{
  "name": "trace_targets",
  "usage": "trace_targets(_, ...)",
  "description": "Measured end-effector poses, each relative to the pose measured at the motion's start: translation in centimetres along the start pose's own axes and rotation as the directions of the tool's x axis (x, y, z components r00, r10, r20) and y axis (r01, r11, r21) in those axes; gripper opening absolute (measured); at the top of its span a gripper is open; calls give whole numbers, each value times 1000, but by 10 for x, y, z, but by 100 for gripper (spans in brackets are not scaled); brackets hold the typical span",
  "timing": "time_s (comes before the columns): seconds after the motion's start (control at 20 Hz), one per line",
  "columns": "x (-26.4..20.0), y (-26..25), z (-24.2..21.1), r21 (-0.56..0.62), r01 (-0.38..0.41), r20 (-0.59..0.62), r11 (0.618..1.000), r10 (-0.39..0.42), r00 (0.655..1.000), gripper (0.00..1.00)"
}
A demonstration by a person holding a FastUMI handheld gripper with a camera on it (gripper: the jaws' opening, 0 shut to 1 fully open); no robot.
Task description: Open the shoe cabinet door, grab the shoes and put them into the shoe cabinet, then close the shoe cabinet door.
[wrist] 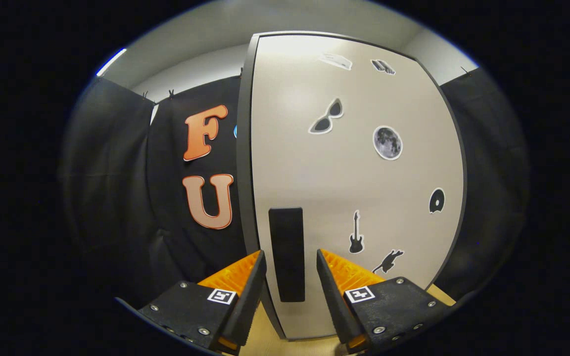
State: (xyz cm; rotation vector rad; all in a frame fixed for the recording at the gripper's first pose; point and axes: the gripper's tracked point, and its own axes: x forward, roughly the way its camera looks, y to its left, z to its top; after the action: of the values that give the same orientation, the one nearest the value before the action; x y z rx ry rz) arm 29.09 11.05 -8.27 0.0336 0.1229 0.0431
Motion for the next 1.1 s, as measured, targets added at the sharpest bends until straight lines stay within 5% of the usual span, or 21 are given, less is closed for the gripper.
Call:
trace_targets(0.35, 20, -1, -9, -35, 58, -16, 998, -58, 998, 39)
trace_targets(1.1, -5, -6, -10, 15, 62, -50, 998, -61, 997, 21)
